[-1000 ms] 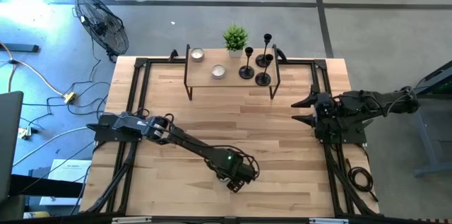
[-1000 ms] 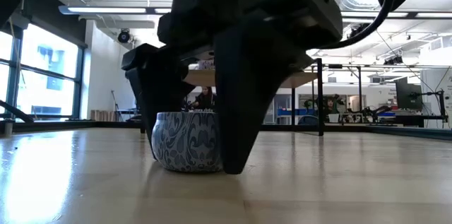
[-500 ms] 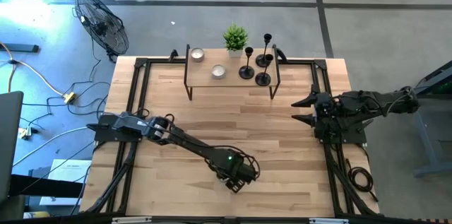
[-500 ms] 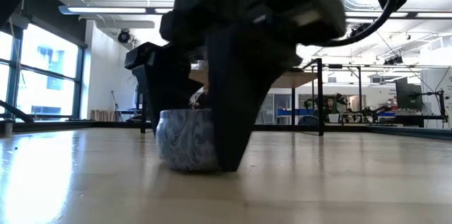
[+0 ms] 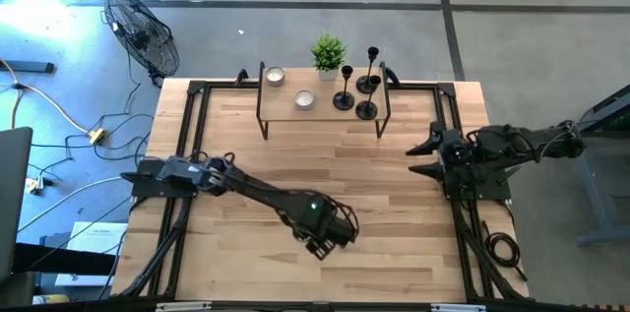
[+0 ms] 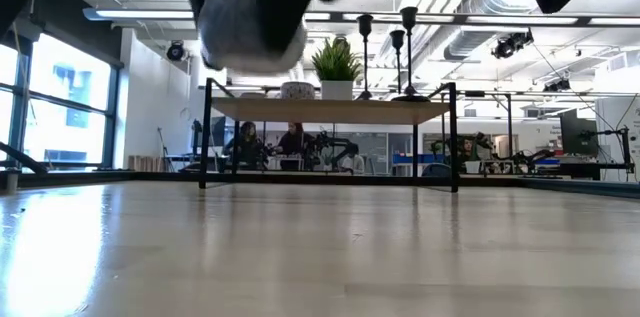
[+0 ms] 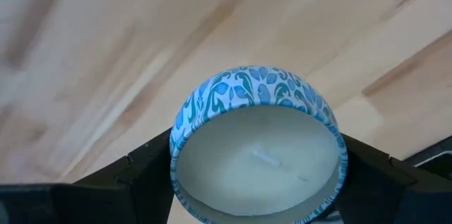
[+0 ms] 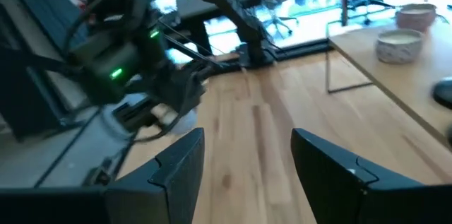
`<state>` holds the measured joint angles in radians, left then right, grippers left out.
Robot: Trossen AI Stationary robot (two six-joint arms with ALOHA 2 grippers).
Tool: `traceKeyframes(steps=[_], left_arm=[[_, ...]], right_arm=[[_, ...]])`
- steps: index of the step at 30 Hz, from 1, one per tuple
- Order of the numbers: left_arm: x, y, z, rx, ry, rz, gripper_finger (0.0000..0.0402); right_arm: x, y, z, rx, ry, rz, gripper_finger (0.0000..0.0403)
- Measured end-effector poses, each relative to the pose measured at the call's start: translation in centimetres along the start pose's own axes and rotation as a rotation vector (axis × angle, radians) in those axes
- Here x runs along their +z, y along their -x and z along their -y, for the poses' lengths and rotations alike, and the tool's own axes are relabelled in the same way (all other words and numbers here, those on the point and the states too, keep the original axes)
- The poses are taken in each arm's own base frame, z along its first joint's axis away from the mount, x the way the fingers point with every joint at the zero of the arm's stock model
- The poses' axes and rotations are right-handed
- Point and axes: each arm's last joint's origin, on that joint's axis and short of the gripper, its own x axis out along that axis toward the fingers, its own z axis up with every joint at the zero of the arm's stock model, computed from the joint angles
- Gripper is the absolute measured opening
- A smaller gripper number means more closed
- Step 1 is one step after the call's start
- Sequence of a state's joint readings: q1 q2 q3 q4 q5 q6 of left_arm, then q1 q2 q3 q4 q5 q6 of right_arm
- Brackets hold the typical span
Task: Pick & Place candle stick holders
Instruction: Put the light blue scented candle on the shelf
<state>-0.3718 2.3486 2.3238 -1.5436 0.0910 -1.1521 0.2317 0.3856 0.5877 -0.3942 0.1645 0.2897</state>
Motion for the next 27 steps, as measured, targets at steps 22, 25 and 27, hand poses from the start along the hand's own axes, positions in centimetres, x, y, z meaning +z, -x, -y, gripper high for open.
traceKeyframes(steps=[22,25,27], left_arm=[[5.6,13.3,-11.4,-0.124,0.121,0.350,0.0286],[7.2,14.4,-13.8,-0.118,0.112,0.380,0.0286],[8.3,15.2,-15.5,-0.113,0.110,0.399,0.0286]], right_arm=[[0.3,0.0,-0.4,0.100,0.079,0.016,0.0206],[0.5,0.1,-0.4,0.092,0.080,0.039,0.0206],[0.5,0.1,-0.4,0.083,0.080,0.044,0.0206]])
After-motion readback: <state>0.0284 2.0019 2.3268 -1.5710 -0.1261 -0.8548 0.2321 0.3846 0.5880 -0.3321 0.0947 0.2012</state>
